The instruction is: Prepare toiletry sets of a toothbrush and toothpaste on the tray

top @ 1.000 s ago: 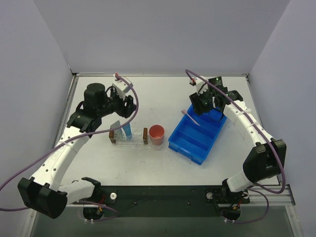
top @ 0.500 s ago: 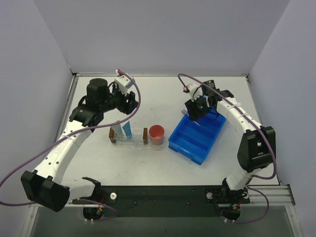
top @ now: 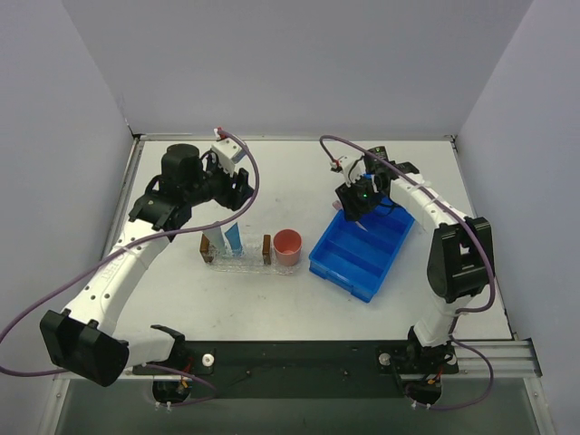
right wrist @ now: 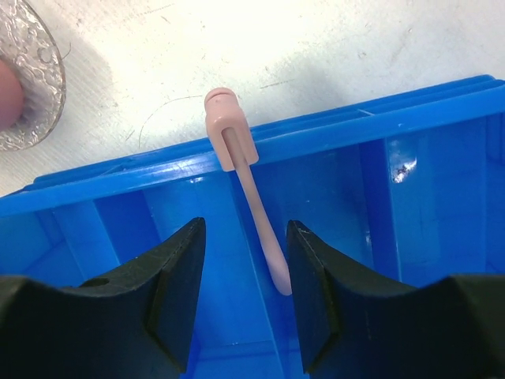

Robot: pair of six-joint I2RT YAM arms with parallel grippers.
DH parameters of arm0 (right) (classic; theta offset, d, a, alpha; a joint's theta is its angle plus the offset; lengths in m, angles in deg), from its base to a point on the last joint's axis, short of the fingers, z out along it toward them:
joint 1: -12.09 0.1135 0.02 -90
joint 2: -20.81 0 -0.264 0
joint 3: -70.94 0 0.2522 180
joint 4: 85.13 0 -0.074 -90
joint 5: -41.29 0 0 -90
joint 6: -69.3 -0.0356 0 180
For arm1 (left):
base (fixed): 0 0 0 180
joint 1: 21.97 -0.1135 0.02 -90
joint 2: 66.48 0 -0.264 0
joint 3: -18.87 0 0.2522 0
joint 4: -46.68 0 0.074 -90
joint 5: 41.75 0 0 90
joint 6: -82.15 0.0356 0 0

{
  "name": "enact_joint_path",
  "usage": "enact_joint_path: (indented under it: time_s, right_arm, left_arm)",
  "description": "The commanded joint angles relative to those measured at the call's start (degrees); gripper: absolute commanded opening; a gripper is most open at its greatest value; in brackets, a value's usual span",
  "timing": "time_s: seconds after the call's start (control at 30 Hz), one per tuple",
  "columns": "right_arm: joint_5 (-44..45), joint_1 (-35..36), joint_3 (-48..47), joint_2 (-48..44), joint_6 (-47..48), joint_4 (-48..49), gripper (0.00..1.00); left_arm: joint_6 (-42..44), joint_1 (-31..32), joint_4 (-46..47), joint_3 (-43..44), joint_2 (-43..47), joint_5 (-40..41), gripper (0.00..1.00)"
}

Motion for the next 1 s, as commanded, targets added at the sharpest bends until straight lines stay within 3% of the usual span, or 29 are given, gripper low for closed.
enact_joint_path:
  time_s: [0.0, 0.97]
  right_arm:
    - [-1.59, -0.48, -2.77, 1.09, 1.57, -0.2, 0.41]
    - [-2.02, -0.39, -4.8, 5.49, 2.62, 0.51, 0.33]
  left_arm:
    - [0.63, 0.17, 0.48, 2.98, -0.63, 0.47, 0.63]
    - [1.24, 0.08, 0.83, 3.07, -1.95, 1.62, 0.63]
